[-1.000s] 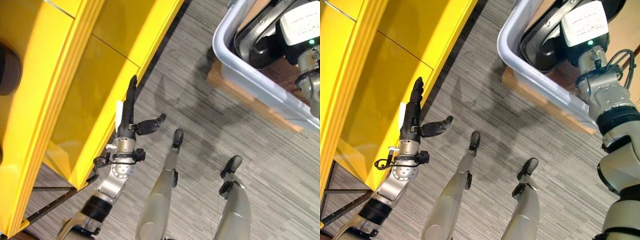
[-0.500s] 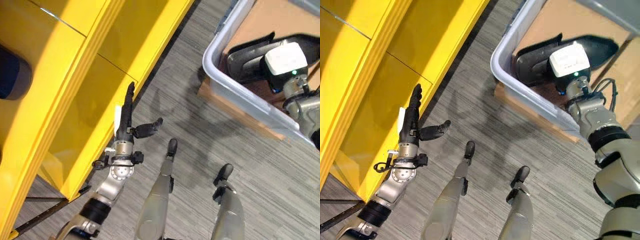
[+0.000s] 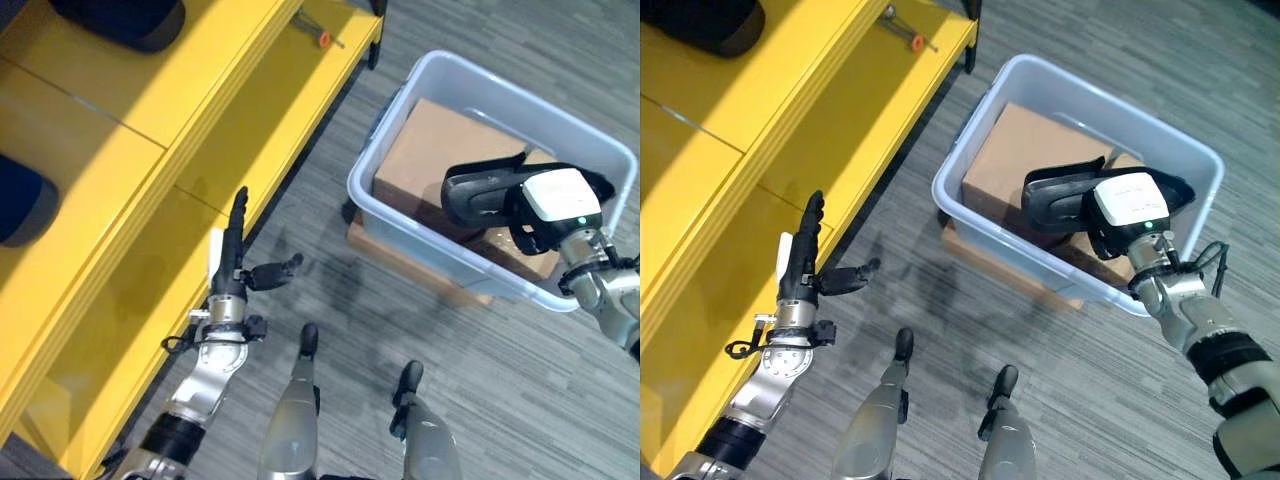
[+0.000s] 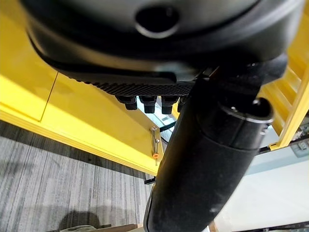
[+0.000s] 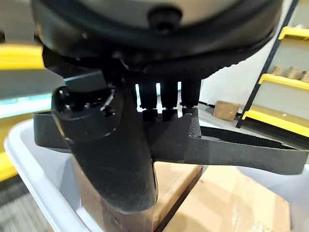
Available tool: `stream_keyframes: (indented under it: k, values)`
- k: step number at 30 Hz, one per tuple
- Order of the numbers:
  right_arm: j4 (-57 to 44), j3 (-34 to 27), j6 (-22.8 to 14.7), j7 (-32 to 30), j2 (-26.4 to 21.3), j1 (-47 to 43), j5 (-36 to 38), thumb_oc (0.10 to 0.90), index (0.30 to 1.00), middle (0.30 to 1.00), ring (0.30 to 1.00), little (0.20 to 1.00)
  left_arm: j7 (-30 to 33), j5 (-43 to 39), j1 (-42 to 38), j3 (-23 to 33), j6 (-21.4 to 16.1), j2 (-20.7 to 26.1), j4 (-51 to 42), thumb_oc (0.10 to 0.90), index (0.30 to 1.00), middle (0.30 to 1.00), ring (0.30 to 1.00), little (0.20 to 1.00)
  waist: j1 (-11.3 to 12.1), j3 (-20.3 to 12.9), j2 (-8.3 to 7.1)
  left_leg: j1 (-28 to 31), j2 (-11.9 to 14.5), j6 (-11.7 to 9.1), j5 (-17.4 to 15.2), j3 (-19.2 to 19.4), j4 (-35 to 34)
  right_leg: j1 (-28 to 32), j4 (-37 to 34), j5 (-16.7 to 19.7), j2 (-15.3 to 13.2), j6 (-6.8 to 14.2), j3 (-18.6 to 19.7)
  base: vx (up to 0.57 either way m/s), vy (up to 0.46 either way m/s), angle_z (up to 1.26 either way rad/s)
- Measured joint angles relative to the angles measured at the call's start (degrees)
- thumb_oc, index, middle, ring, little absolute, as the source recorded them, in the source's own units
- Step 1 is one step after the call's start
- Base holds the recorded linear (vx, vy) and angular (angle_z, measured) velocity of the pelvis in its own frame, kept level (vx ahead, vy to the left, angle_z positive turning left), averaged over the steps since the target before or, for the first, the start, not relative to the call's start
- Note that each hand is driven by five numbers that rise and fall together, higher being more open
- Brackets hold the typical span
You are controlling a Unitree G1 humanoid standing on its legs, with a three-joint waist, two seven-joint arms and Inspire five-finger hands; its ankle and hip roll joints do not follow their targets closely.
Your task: Move parts from the plastic box to the shelf.
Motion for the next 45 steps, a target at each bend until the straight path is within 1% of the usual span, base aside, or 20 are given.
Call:
stream_keyframes:
  k: [1,3,6,8,10,12,14,15,18,19,20,22,24,27,29,30,32,35,38,45]
  values:
    - [-1.6,-2.3,-0.1,0.0,0.0,2.3,0.0,0.400,0.300,0.300,0.300,0.300,0.0,0.9,0.6,0.4,0.2,0.0,0.0,0.900,1.000,1.000,1.000,1.000,0.1,0.0,-0.04,1.0,0.1,0.0,-0.3,0.0,-0.3,1.2,-0.8,0.1,0.3,0.0,0.1,0.04,-0.005,-0.10]
    - [-2.8,-4.4,-0.2,-0.1,-0.2,4.0,0.0,0.400,0.300,0.300,0.300,0.300,0.0,1.2,1.2,1.1,0.4,0.1,-0.3,0.900,1.000,1.000,1.000,1.000,-0.5,0.0,-0.28,2.0,0.6,-0.4,-0.9,0.4,-0.4,2.5,-2.1,0.4,0.7,-0.3,0.7,0.01,-0.009,-0.12]
    - [-7.1,-9.7,-0.3,0.1,-0.4,8.0,-0.2,0.400,0.300,0.300,0.300,0.300,-1.6,1.4,2.8,3.1,1.1,0.2,-2.3,0.900,1.000,1.000,1.000,1.000,-0.8,-0.1,-0.56,3.7,1.3,-0.5,-0.8,1.4,-1.3,3.7,-3.6,1.2,1.5,-0.4,1.3,0.02,-0.009,-0.18]
    - [-11.6,-14.0,-0.4,0.5,-0.2,12.4,-0.2,0.400,0.300,0.300,0.300,0.300,-2.8,1.5,3.9,4.1,1.8,0.2,-3.7,0.900,1.000,1.000,1.000,1.000,-1.5,-0.2,-0.98,6.5,1.7,-1.1,-0.7,2.6,-2.2,6.1,-5.0,1.6,2.0,-0.5,1.5,0.04,-0.017,-0.19]
    - [-15.4,-15.7,-0.9,1.3,0.3,14.0,-0.1,0.400,0.300,0.300,0.300,0.300,-3.6,2.6,4.4,5.5,2.0,0.2,-4.6,0.900,1.000,1.000,1.000,1.000,-2.5,-0.2,-1.49,8.3,2.1,-1.5,-1.6,3.1,-2.2,8.0,-6.0,1.6,2.6,-0.5,2.1,0.04,-0.013,-0.23]
    - [-17.6,-16.4,-1.8,1.6,1.2,14.0,0.1,0.400,0.300,0.300,0.300,0.300,-4.1,3.7,4.7,7.1,2.0,0.3,-5.1,0.900,1.000,1.000,1.000,1.000,-3.3,-1.4,-2.39,9.0,2.8,-1.6,-2.3,4.4,-2.2,8.1,-6.6,1.8,2.9,-0.8,3.2,0.05,-0.005,-0.31]
    - [-20.1,-17.1,-2.4,2.5,2.0,14.0,0.1,0.400,0.300,0.300,0.300,0.300,-4.6,3.8,4.1,7.7,2.1,0.4,-5.3,0.900,1.000,1.000,1.000,1.000,-3.9,-1.8,-2.97,10.3,3.3,-2.2,-2.2,4.8,-2.2,9.0,-6.9,1.9,3.6,-0.9,4.1,0.06,-0.014,-0.28]
    - [-21.9,-17.1,-3.2,3.4,2.1,13.6,0.8,0.400,0.300,0.300,0.300,0.300,-4.6,5.7,3.7,8.0,2.3,0.5,-5.9,0.900,1.000,1.000,1.000,1.000,-4.1,-2.1,-3.33,11.8,3.8,-2.4,-2.7,6.0,-2.2,9.8,-7.1,1.9,3.9,-0.9,4.7,0.07,-0.016,-0.29]
    - [-22.7,-17.0,-4.7,4.7,2.5,13.5,1.8,0.400,0.300,0.300,0.300,0.300,-4.6,8.6,3.1,7.9,2.2,0.6,-6.9,0.900,1.000,1.000,1.000,1.000,-5.4,-4.1,-4.05,12.3,4.3,-2.7,-3.1,6.5,-2.2,10.4,-7.7,1.8,4.3,-0.9,5.4,0.04,-0.015,-0.15]
    - [-22.9,-17.0,-5.0,5.1,2.6,13.5,2.3,0.400,0.300,0.300,0.300,0.300,-4.6,9.7,2.8,7.9,2.2,0.7,-7.0,0.900,1.000,1.000,1.000,1.000,-5.2,-4.6,-4.24,12.5,4.3,-2.7,-3.2,6.9,-2.2,10.4,-7.7,1.9,4.7,-0.9,5.9,0.04,-0.012,-0.21]
    - [-23.0,-16.9,-5.4,5.4,2.8,13.2,2.7,0.400,0.300,0.300,0.300,0.300,-4.5,11.5,2.4,7.9,2.4,0.8,-7.0,0.900,1.000,1.000,1.000,1.000,-5.7,-5.1,-4.43,13.3,4.7,-2.9,-3.4,7.5,-2.3,10.6,-7.7,1.9,4.6,-1.0,6.5,0.05,-0.015,-0.30]
    - [-23.2,-16.6,-5.3,6.2,4.5,12.8,4.4,0.400,0.300,0.300,0.300,0.300,-4.4,15.2,1.9,7.6,2.3,2.4,-6.9,0.900,1.000,1.000,1.000,1.000,-5.7,-5.8,-4.77,14.3,4.9,-2.9,-4.0,8.6,-2.3,11.0,-7.8,1.9,5.0,-1.1,7.6,0.02,-0.005,-0.28]
    - [-24.4,-15.8,-5.6,6.8,4.8,12.9,5.2,0.400,0.300,0.300,0.300,0.300,-4.2,17.9,1.5,6.8,2.1,4.6,-6.9,0.900,1.000,1.000,1.000,1.000,-6.3,-6.9,-4.77,14.4,5.1,-2.9,-4.0,8.9,-2.3,10.9,-7.9,2.0,5.2,-1.2,7.9,0.02,-0.002,-0.09]
    - [-25.9,-13.8,-6.2,7.5,5.1,12.7,6.9,0.400,0.300,0.300,0.300,0.300,-3.1,22.2,0.3,5.5,2.1,5.7,-6.7,0.900,1.000,1.000,1.000,1.000,-7.2,-8.2,-4.69,14.7,5.2,-2.9,-4.1,9.1,-2.3,11.1,-7.9,2.0,5.2,-1.2,8.3,0.01,-0.005,-0.05]
    - [-27.1,-11.8,-7.0,8.5,5.1,12.2,8.4,0.400,0.300,0.300,0.300,0.300,-2.0,25.2,-2.2,3.0,1.9,7.5,-6.3,0.900,1.000,1.000,1.000,1.000,-7.3,-8.5,-4.71,15.0,5.2,-3.0,-4.0,9.4,-2.3,11.2,-7.9,2.2,5.3,-1.4,8.6,-0.02,0.001,-0.08]
    - [-27.5,-9.2,-8.2,9.3,5.2,10.6,9.7,0.400,0.300,0.300,0.300,0.300,-1.1,27.9,-5.5,0.3,1.5,9.6,-5.7,0.900,1.000,1.000,1.000,1.000,-7.8,-8.6,-4.63,15.1,5.3,-2.8,-4.1,9.5,-2.3,11.1,-7.9,2.3,5.2,-1.6,8.9,0.01,0.008,-0.05]
    - [-28.8,-6.6,-8.8,10.0,5.5,8.6,11.3,0.400,0.300,0.300,0.300,0.300,-0.1,30.7,-8.7,-1.4,0.7,11.8,-4.8,0.900,1.000,1.000,1.000,1.000,-8.4,-8.7,-4.57,15.1,5.3,-2.9,-4.1,9.6,-2.3,11.1,-7.9,2.5,5.2,-1.7,9.2,0.04,0.009,-0.06]
    - [-31.2,-5.5,-10.1,10.8,6.2,8.2,13.3,0.400,0.300,0.300,0.300,0.300,1.3,33.6,-10.6,-2.2,-0.2,12.7,-4.4,0.900,1.000,1.000,1.000,1.000,-9.1,-9.7,-4.12,15.3,5.3,-2.9,-4.2,10.2,-2.3,10.8,-7.9,2.5,5.1,-1.7,9.8,0.03,0.010,-0.09]
    - [-31.6,-3.4,-11.3,11.2,6.6,6.3,15.9,0.400,0.300,0.300,0.300,0.300,2.8,37.4,-12.3,-4.7,-0.9,13.9,-4.0,0.900,1.000,1.000,1.000,1.000,-9.6,-11.6,-3.48,15.7,5.3,-3.2,-4.2,11.1,-2.3,10.6,-7.9,2.5,5.3,-1.7,10.6,-0.02,0.007,-0.14]
    - [-31.3,-3.4,-10.4,11.6,7.9,5.7,19.4,0.400,0.300,0.300,0.300,0.300,2.9,40.4,-12.7,-7.5,-1.5,13.6,-3.8,0.900,1.000,1.000,1.000,1.000,-10.2,-12.0,-3.55,16.2,5.3,-3.2,-4.3,11.4,-2.3,10.9,-7.9,2.6,5.3,-1.8,10.8,0.01,0.008,-0.03]
